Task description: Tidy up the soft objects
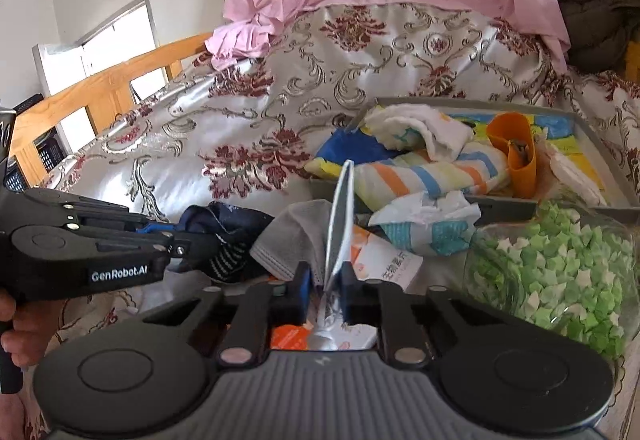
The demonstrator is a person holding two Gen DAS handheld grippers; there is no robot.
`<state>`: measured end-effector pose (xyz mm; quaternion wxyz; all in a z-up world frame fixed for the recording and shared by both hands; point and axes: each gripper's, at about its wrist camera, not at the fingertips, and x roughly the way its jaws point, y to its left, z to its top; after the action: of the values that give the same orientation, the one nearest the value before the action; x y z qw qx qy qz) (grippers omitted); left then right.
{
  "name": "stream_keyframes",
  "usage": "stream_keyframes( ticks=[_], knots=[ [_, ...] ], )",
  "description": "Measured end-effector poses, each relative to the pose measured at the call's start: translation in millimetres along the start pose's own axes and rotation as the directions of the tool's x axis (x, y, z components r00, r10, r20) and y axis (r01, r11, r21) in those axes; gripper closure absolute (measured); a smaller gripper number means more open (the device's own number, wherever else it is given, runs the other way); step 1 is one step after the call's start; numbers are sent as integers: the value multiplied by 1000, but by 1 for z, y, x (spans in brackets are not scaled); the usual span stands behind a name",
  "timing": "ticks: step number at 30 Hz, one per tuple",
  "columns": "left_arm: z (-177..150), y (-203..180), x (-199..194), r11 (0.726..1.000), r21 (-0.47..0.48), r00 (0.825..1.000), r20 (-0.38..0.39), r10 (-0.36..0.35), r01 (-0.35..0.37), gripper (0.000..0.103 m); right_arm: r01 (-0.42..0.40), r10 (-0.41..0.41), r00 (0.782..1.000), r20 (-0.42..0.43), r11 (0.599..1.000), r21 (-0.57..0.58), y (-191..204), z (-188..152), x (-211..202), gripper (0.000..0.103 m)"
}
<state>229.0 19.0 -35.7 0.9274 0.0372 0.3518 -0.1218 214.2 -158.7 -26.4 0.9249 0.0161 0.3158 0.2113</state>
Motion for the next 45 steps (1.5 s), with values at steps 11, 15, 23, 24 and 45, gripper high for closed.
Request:
stream_keyframes(
  ticks=[11,15,23,24,45],
  knots=[
    [18,4,-44,997,-77,980,196,18,-3,97,52,-49,982,185,999,-12,-7,19,-31,91],
    [43,3,-57,992,-121,972,236,13,17,97,57,-65,964,257,998,38,-23,37,-38,91],
    [92,11,-51,984,-160,967,253,-34,77,97,22,-64,955,290,989,145,-62,49,-39,91],
    [94,13,-49,983,-165,968,250,-37,80,97,22,-64,954,292,989,145,-63,49,-38,91],
    [41,-10,-38,992,-46,992,56,-112,114,97,-13,-17,973,231,992,126,-57,41,-33,91]
  ],
)
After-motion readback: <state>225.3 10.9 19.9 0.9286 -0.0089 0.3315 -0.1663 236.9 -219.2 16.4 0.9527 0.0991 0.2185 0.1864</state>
